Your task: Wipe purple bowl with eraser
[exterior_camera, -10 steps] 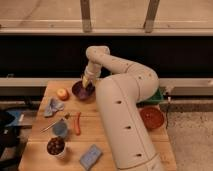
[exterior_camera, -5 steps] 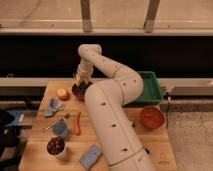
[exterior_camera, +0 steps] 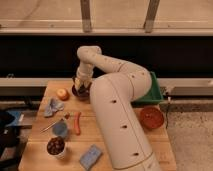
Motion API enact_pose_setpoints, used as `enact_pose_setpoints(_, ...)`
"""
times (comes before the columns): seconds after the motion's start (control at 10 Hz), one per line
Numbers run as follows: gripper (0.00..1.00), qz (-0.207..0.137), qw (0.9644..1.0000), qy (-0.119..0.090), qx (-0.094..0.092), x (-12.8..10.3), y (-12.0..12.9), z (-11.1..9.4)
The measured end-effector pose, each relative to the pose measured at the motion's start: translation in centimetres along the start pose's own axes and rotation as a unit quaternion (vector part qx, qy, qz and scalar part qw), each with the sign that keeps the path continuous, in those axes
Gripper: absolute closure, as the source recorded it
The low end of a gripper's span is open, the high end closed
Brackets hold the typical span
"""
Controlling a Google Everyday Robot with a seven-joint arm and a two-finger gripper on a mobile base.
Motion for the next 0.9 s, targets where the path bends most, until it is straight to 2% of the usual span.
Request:
enact_pose_setpoints(0.2, 1.00, 0.016, 0.9998, 0.007, 0.003, 2.1, -1.3, -0.7)
enact_pose_setpoints(0.3, 1.00, 0.024, 0.9997, 0.007, 0.006, 2.3, -1.8, -0.9)
enact_pose_setpoints(0.6, 1.00, 0.044, 0.9990, 0.000, 0.010, 0.8, -3.6, -0.8)
enact_pose_setpoints(0.9, 1.00, 0.032, 0.9995, -0.007, 0.003, -1.8, -2.2, 0.1)
